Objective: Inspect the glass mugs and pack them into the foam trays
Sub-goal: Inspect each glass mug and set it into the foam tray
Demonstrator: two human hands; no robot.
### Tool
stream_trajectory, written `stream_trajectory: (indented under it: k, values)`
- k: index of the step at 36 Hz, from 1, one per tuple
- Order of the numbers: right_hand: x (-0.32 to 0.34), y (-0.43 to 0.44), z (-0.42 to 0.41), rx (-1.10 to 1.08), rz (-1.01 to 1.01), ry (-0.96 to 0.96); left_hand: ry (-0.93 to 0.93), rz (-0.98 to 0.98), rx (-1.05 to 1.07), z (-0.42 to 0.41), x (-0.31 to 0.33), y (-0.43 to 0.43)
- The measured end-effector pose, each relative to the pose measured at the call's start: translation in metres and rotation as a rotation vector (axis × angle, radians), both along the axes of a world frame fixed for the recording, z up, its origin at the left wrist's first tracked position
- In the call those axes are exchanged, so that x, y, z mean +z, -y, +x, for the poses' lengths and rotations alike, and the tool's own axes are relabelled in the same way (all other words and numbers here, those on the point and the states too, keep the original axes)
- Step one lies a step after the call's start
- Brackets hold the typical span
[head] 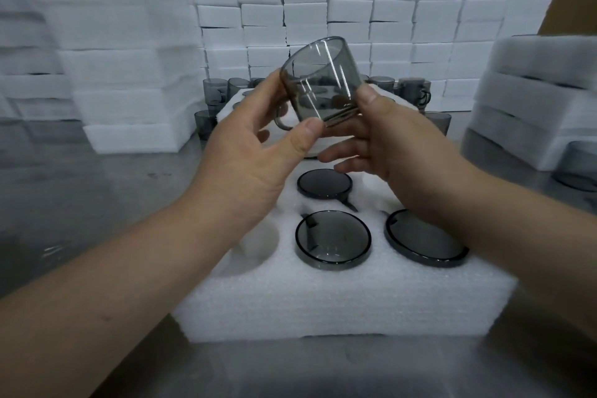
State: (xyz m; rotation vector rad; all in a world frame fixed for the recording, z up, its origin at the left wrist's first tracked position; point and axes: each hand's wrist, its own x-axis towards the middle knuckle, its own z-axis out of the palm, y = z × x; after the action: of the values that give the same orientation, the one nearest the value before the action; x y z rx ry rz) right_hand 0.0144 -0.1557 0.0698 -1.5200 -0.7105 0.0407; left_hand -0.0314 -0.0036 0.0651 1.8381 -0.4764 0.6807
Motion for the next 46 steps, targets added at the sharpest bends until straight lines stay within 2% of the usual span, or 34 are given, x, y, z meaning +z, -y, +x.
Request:
stream_trajectory:
  k: [7,12,14,19,29,36,46]
  values:
    - [0.0011,0.0031,-0.0012,0.026,0.030,0.023,-0.116,0.125,0.007,0.0033,-0.0029,-0.0013]
    - [0.0016,0.0032,-0.0056,-0.028,0.066,0.102,-0.131,0.168,0.017,0.0060,-0.0029,-0.0017]
    - [0.0018,0.0032,-0.0077,-0.056,0.077,0.147,-0.110,0.144,0.055,0.0065,-0.0036,-0.0011]
    - [0.0010,0.0019,-0.0085,-0.105,0.120,0.196,-0.057,-0.066,0.109,0.0056,-0.0034,0.0013]
    - [-0.0020,-0.0006,-0.0028,-0.203,-0.057,0.308,-0.070,-0.065,-0.017,0.0061,-0.0053,0.0003]
    - [-0.0032,-0.0008,-0.0021,-0.157,-0.141,0.297,-0.065,-0.054,0.087,0.0090,-0.0073,-0.0014]
    - [-0.0025,0.0024,-0.0022,-0.215,-0.112,0.216,-0.038,0.008,0.151,0.0086,-0.0084,-0.0034]
